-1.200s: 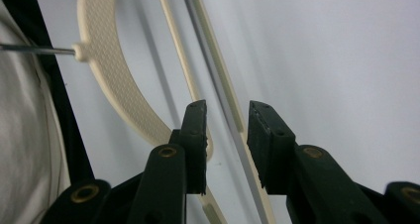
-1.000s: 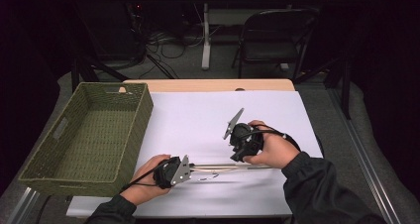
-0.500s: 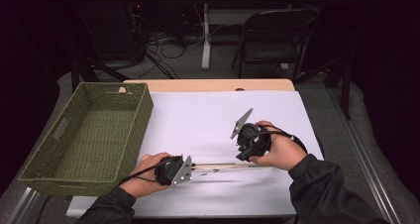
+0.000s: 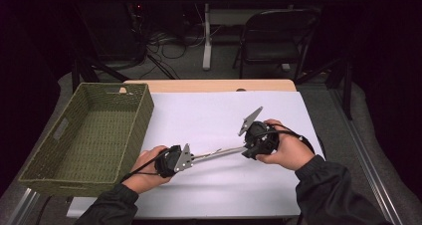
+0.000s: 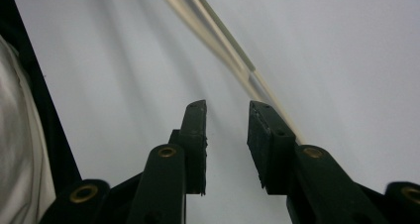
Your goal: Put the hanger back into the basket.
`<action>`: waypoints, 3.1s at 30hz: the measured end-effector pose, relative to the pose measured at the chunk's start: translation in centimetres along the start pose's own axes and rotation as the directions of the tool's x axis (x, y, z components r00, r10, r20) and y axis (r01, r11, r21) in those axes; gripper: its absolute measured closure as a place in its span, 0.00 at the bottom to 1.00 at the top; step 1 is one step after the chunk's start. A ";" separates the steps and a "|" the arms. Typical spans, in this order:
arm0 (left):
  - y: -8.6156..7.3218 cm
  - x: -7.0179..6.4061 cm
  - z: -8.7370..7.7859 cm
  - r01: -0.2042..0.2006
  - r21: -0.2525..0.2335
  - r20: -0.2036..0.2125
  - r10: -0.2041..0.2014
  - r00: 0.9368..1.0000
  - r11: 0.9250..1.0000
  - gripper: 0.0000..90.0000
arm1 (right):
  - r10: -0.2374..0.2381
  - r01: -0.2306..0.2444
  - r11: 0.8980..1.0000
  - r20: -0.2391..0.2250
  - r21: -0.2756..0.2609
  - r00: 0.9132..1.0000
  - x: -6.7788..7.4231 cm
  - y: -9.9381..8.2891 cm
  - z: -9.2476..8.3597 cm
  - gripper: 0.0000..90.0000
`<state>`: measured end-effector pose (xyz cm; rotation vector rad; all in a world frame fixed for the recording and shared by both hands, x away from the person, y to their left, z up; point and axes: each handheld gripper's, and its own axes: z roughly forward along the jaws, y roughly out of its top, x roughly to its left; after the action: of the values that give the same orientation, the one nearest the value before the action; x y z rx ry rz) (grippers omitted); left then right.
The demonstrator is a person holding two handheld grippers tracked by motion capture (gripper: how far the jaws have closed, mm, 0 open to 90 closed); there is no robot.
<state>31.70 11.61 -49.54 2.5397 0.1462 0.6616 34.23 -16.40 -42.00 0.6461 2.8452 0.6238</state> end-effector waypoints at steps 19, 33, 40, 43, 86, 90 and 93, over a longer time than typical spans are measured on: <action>0.6 4.8 -0.4 0.461 -0.018 0.008 -0.461 0.887 0.887 0.97 | 0.048 -0.048 0.996 0.002 -0.072 0.999 -0.6 -3.7 1.7 0.62; 0.6 7.7 -4.3 0.634 -0.048 0.045 -0.632 0.774 0.772 0.97 | 0.110 -0.105 0.980 0.017 -0.170 0.994 0.1 -4.9 2.8 0.49; 0.4 8.5 -6.0 0.639 -0.046 0.046 -0.637 0.770 0.768 0.97 | 0.129 -0.119 0.972 0.037 -0.204 0.991 0.4 -4.7 2.8 0.48; 0.3 8.9 -6.7 0.640 -0.037 0.043 -0.638 0.769 0.768 0.97 | 0.130 -0.120 0.974 0.039 -0.192 0.991 0.4 -4.7 2.7 0.48; -12.1 15.8 -20.0 0.686 -0.067 -0.165 -0.686 0.709 0.725 0.97 | 0.222 -0.200 0.948 0.067 -0.248 0.973 -1.0 -6.6 2.3 0.45; -14.2 16.0 -20.2 0.700 -0.073 -0.168 -0.701 0.693 0.710 0.97 | 0.227 -0.203 0.943 0.066 -0.264 0.972 -1.1 -6.7 2.4 0.45; -15.5 16.0 -20.4 0.698 -0.077 -0.171 -0.699 0.694 0.712 0.97 | 0.229 -0.206 0.947 0.068 -0.249 0.971 -1.1 -6.7 2.3 0.45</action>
<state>36.22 37.72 -35.12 2.1404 1.1218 0.5671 33.22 -21.57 -46.93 0.9255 2.5740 0.9274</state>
